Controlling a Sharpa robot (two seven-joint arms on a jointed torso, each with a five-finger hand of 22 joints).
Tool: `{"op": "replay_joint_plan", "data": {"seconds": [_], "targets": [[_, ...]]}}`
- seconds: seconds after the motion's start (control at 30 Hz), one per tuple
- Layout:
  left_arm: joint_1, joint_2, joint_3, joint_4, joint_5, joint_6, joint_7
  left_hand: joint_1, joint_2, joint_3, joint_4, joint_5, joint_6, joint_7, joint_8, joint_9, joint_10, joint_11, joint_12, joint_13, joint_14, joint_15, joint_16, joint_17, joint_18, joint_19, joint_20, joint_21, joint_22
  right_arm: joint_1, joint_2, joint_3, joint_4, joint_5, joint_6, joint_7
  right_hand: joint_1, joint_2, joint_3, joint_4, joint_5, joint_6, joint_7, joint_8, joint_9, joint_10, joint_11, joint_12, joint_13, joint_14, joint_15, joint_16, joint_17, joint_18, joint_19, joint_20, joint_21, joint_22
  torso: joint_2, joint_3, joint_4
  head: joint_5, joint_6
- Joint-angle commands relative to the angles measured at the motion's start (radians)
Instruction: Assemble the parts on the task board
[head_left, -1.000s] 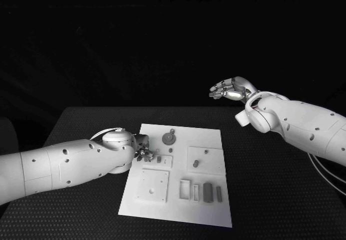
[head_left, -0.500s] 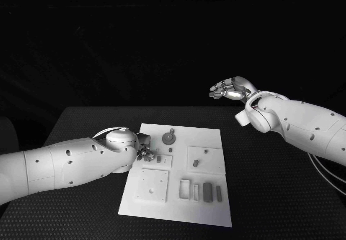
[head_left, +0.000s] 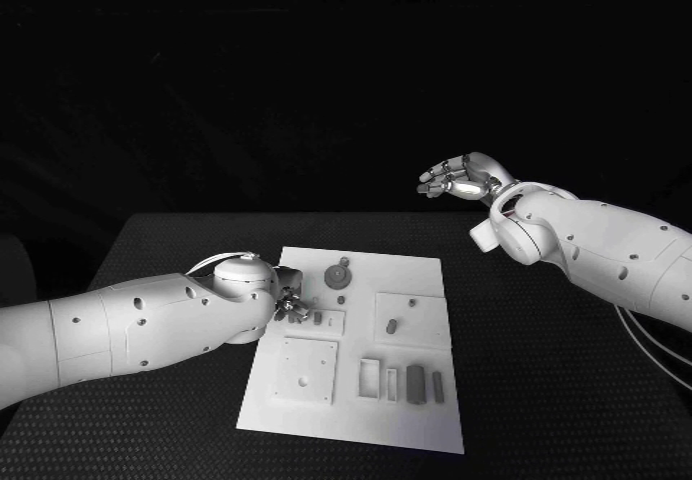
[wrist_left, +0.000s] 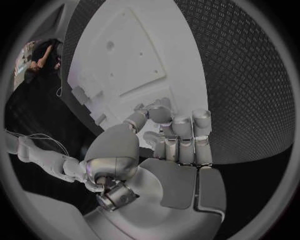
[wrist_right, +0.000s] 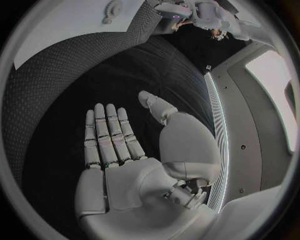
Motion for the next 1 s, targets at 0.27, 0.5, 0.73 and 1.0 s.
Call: {"op": "replay_joint_plan", "data": {"seconds": [0.27, 0.5, 0.73, 1.0], "targets": [[-0.012, 0.000, -0.010, -0.007, 0.052, 0.052, 0.008, 0.009, 0.001, 0.047, -0.039, -0.004, 0.050, -0.041, 0.000, 0.005, -0.012, -0.011, 0.006, -0.003, 0.022, -0.031, 0.002, -0.002, 0.010, 0.002, -0.127, 0.002, 0.014, -0.002, 0.003, 0.000, -0.001, 0.001, 0.013, 0.007, -0.004, 0.002, -0.002, 0.003, 0.007, -0.007, 0.002, 0.004, -0.001, 0.008, 0.002, -0.005, 0.000, -0.008, 0.000, -0.005, -0.001, -0.008, -0.007, 0.003, -0.004, 0.002, 0.000, -0.0006, -0.0008, 0.001, -0.001], [-0.012, 0.001, -0.010, -0.010, 0.067, 0.058, 0.011, 0.010, 0.001, 0.047, -0.039, -0.003, 0.051, -0.042, 0.001, 0.006, -0.012, -0.011, 0.006, -0.004, 0.022, -0.030, 0.002, -0.002, 0.010, 0.002, -0.127, 0.003, 0.014, -0.002, 0.003, 0.000, -0.001, 0.001, 0.014, 0.007, -0.004, 0.002, -0.002, 0.004, 0.007, -0.007, 0.002, 0.004, -0.002, 0.008, 0.003, -0.006, 0.000, -0.008, 0.000, -0.005, -0.002, -0.008, -0.007, 0.003, -0.004, 0.002, 0.000, -0.0003, -0.0002, 0.000, -0.004], [-0.012, 0.005, -0.010, -0.019, 0.078, 0.063, -0.003, 0.008, 0.001, 0.046, -0.037, -0.004, 0.050, -0.041, 0.001, 0.007, -0.013, -0.011, 0.006, -0.005, 0.022, -0.030, 0.002, -0.003, 0.009, 0.002, -0.126, 0.003, 0.014, -0.002, 0.003, 0.000, -0.002, 0.001, 0.013, 0.007, -0.004, 0.002, -0.002, 0.004, 0.007, -0.008, 0.003, 0.004, -0.002, 0.008, 0.003, -0.006, 0.000, -0.008, 0.000, -0.005, -0.002, -0.008, -0.007, 0.004, -0.004, 0.002, 0.000, -0.0002, 0.0000, 0.001, -0.004], [-0.012, 0.009, -0.010, -0.034, 0.091, 0.051, -0.005, -0.020, -0.017, 0.033, 0.026, -0.134, 0.041, -0.036, -0.004, 0.018, -0.013, -0.004, 0.004, -0.016, 0.016, -0.027, -0.002, -0.010, 0.011, -0.003, -0.126, -0.001, 0.011, -0.002, 0.004, 0.000, -0.003, 0.001, 0.014, 0.007, -0.005, 0.002, -0.002, 0.004, 0.007, -0.008, 0.003, 0.004, -0.002, 0.009, 0.003, -0.006, 0.000, -0.008, 0.000, -0.005, -0.002, -0.008, -0.007, 0.004, -0.005, 0.003, 0.000, -0.0010, -0.0009, -0.001, -0.004]]}}
